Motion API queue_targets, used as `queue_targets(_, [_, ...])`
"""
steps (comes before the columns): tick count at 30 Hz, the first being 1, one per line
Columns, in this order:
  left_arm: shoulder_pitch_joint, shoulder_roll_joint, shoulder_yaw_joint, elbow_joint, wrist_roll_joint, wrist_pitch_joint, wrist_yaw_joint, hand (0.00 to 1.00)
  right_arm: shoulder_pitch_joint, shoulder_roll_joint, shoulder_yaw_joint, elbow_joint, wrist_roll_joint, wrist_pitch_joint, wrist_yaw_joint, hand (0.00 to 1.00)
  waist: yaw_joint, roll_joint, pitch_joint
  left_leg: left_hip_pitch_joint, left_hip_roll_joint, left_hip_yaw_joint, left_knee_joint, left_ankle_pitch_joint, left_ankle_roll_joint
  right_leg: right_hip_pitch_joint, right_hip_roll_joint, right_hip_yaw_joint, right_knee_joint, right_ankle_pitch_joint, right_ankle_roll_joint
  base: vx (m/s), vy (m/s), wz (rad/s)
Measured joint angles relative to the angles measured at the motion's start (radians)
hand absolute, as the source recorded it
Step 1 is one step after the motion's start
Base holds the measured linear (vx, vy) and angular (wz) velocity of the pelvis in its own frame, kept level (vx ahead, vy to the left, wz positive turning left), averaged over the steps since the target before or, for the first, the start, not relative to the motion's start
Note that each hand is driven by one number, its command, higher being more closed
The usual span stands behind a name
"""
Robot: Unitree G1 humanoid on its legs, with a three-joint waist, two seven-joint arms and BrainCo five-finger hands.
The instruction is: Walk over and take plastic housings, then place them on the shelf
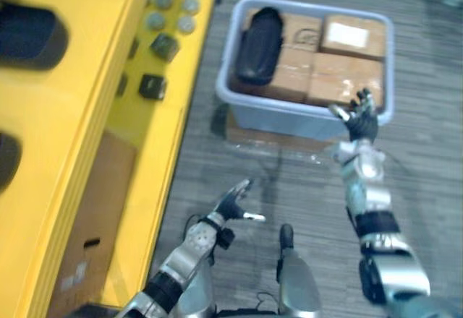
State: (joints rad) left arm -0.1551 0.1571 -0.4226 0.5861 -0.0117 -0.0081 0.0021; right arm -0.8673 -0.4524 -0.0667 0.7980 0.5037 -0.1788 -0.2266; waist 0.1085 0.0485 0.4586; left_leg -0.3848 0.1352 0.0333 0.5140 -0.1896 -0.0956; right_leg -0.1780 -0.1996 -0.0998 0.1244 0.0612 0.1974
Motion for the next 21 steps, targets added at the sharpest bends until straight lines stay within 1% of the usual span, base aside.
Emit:
queue_targets(1, [0.024,-0.003,0.033,0.054,0.0,-0.008,0.024,0.0,-0.049,-0.025,0.015,0.033,0.009,-0.009,-0.011,0.0,0.014,0.002,0.001,-0.002,-0.012,-0.008,-0.006,0.006,0.003,0.0,-0.011,-0.013,0.006,-0.002,0.0,-0.02,0.043,0.43])
queue_targets(2, [0.056,-0.005,0.082,0.093,-0.025,-0.015,0.057,0.0,-0.098,-0.062,0.022,0.061,0.016,-0.02,-0.024,0.0,0.028,0.01,0.005,-0.003,-0.028,-0.022,-0.017,0.016,0.009,0.005,-0.027,-0.034,0.012,-0.003,0.0,-0.02,0.041,0.49])
queue_targets(3, [0.061,-0.006,0.104,0.104,-0.044,-0.038,0.072,0.0,-0.119,-0.085,0.024,0.068,0.013,-0.024,-0.036,0.0,0.038,0.019,0.01,-0.003,-0.038,-0.03,-0.024,0.023,0.012,0.006,-0.035,-0.044,0.02,-0.004,-0.001,-0.03,0.049,0.5])
queue_targets(4, [0.068,-0.004,0.146,0.129,-0.087,-0.072,0.099,0.0,-0.159,-0.119,0.029,0.085,0.012,-0.027,-0.065,0.0,0.059,0.031,0.018,-0.004,-0.054,-0.037,-0.034,0.034,0.018,0.002,-0.053,-0.066,0.038,-0.01,0.001,-0.04,0.041,0.46])
queue_targets(5, [0.071,-0.013,0.187,0.16,-0.128,-0.111,0.116,0.0,-0.196,-0.143,0.034,0.098,0.01,-0.026,-0.098,0.0,0.074,0.047,0.026,-0.009,-0.071,-0.048,-0.037,0.037,0.021,0.003,-0.069,-0.084,0.051,-0.02,0.008,-0.05,0.044,0.4])
queue_targets(6, [0.076,-0.011,0.204,0.175,-0.145,-0.135,0.122,0.0,-0.218,-0.151,0.042,0.111,0.008,-0.022,-0.123,0.0,0.078,0.054,0.029,-0.016,-0.077,-0.054,-0.034,0.039,0.023,0.001,-0.077,-0.094,0.06,-0.03,0.011,-0.06,0.036,0.33])
queue_targets(7, [0.084,-0.008,0.231,0.205,-0.149,-0.164,0.128,0.0,-0.254,-0.167,0.062,0.137,0.001,-0.01,-0.159,0.0,0.09,0.059,0.032,-0.026,-0.085,-0.057,-0.034,0.041,0.025,-0.015,-0.086,-0.097,0.076,-0.038,0.016,-0.07,0.04,0.23])
queue_targets(8, [0.107,-0.003,0.26,0.265,-0.175,-0.19,0.129,0.0,-0.299,-0.199,0.079,0.175,0.001,0.01,-0.219,0.0,0.109,0.069,0.037,-0.043,-0.096,-0.059,-0.037,0.051,0.029,-0.038,-0.099,-0.099,0.095,-0.044,0.02,-0.06,0.037,0.23])
queue_targets(9, [0.135,-0.003,0.264,0.299,-0.185,-0.202,0.126,0.0,-0.319,-0.215,0.079,0.196,0.001,0.026,-0.259,0.0,0.115,0.079,0.042,-0.051,-0.104,-0.068,-0.036,0.054,0.031,-0.042,-0.106,-0.111,0.101,-0.045,0.021,-0.04,0.028,0.25])
queue_targets(10, [0.155,-0.005,0.264,0.315,-0.187,-0.205,0.122,0.0,-0.329,-0.23,0.079,0.211,0.0,0.038,-0.285,0.0,0.118,0.084,0.045,-0.055,-0.112,-0.075,-0.035,0.056,0.032,-0.042,-0.113,-0.121,0.107,-0.049,0.024,-0.01,0.035,0.35])
queue_targets(11, [0.199,-0.012,0.262,0.358,-0.2,-0.206,0.11,0.0,-0.345,-0.273,0.079,0.244,-0.003,0.065,-0.34,0.0,0.136,0.1,0.056,-0.056,-0.125,-0.081,-0.036,0.061,0.036,-0.044,-0.127,-0.13,0.122,-0.055,0.026,-0.01,0.035,0.27])
queue_targets(12, [0.215,-0.013,0.26,0.372,-0.212,-0.206,0.099,0.0,-0.353,-0.285,0.079,0.253,-0.006,0.078,-0.361,0.0,0.143,0.104,0.059,-0.057,-0.128,-0.081,-0.036,0.063,0.037,-0.047,-0.131,-0.133,0.126,-0.056,0.026,0.0,0.035,0.23])
queue_targets(14, [0.274,-0.022,0.247,0.389,-0.227,-0.204,0.054,0.0,-0.382,-0.306,0.081,0.284,-0.01,0.121,-0.427,0.0,0.154,0.119,0.065,-0.072,-0.135,-0.092,-0.033,0.068,0.038,-0.05,-0.136,-0.148,0.128,-0.056,0.026,0.0,0.018,0.17])
queue_targets(16, [0.29,-0.045,0.245,0.413,-0.259,-0.204,0.028,0.0,-0.394,-0.328,0.091,0.319,-0.02,0.149,-0.48,0.0,0.16,0.123,0.066,-0.078,-0.146,-0.102,-0.037,0.075,0.038,-0.056,-0.146,-0.159,0.141,-0.064,0.029,0.0,0.011,0.22])
queue_targets(18, [0.291,-0.05,0.242,0.422,-0.301,-0.201,-0.008,0.0,-0.405,-0.359,0.098,0.358,-0.046,0.189,-0.561,0.0,0.164,0.127,0.063,-0.079,-0.165,-0.109,-0.046,0.082,0.041,-0.068,-0.17,-0.171,0.179,-0.085,0.031,0.0,0.005,0.22])
queue_targets(20, [0.291,-0.05,0.243,0.423,-0.306,-0.202,-0.024,0.0,-0.407,-0.386,0.098,0.369,-0.048,0.205,-0.603,0.0,0.171,0.131,0.06,-0.084,-0.171,-0.112,-0.049,0.085,0.041,-0.075,-0.178,-0.176,0.188,-0.092,0.033,0.0,-0.001,0.13])
queue_targets(21, [0.291,-0.051,0.243,0.423,-0.307,-0.202,-0.03,0.0,-0.411,-0.403,0.098,0.376,-0.048,0.206,-0.613,0.0,0.172,0.137,0.057,-0.091,-0.176,-0.117,-0.049,0.087,0.042,-0.081,-0.183,-0.18,0.195,-0.096,0.035,-0.01,0.001,0.22])
